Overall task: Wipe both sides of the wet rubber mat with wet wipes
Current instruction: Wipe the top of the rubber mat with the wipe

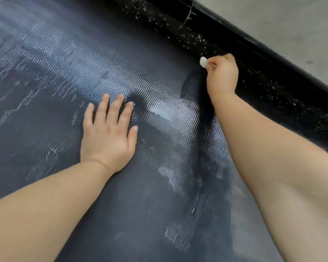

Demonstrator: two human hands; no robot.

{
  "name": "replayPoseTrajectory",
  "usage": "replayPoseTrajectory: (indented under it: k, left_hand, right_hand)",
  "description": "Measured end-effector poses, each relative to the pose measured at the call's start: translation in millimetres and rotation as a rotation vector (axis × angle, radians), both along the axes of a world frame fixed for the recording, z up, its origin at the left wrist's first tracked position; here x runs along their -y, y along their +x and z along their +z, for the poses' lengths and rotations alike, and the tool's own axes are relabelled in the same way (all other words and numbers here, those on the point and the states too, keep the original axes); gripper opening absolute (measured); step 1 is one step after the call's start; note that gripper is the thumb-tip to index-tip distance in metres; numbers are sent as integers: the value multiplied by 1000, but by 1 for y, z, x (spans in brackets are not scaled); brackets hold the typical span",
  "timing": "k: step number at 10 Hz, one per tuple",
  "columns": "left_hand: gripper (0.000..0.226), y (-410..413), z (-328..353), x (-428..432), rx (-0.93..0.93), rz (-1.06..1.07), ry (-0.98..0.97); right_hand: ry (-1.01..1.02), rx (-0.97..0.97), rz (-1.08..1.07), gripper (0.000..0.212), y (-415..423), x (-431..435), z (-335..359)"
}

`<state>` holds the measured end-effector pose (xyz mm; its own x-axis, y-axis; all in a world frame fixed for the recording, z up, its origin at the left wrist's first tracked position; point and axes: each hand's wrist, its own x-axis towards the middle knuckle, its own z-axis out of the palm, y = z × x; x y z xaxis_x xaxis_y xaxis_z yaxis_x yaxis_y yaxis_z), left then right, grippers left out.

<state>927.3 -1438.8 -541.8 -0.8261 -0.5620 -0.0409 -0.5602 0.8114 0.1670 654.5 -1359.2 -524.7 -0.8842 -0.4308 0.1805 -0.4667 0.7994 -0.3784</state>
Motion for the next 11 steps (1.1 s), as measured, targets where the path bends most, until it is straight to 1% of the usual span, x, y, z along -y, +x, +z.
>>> replayPoseTrajectory:
  k: [1,2,3,4,5,6,7,8,9,10,11]
  left_hand:
    - [63,-1,2,-1,9,0,7]
    - [63,-1,5,0,22,2,11]
    - [63,-1,7,0,24,4,22]
    - [64,-1,7,0,46,7,27]
    - [64,0,5,0,63,5,11]
    - [64,-1,4,-1,62,7,8]
    - [64,-1,4,-1,50,8,12]
    - [63,-1,5,-1,36,12,16]
    - [63,-1,5,0,14,17,32]
    - [63,-1,6,-1,4,13,32]
    - [63,0,4,-1,9,10,29]
  right_hand:
    - [22,-26,40,24,37,0,-1]
    - [-88,24,324,12,122,-26,-6]
    - [-76,73,595,7,172,-55,-4]
    - [-62,20,689,18,134,-40,-1]
    - [-26,-60,402,27,59,-2,-6]
    - [-81,-25,56,24,5,22,-8]
    - [-43,-63,0,26,22,28,-10]
    - [-92,-84,253,20,94,5,-13]
    - [-161,-13,534,14,176,-42,-10]
    - [-99,73,743,17,191,-64,-5]
    - [-97,26,583,11,142,-43,-3]
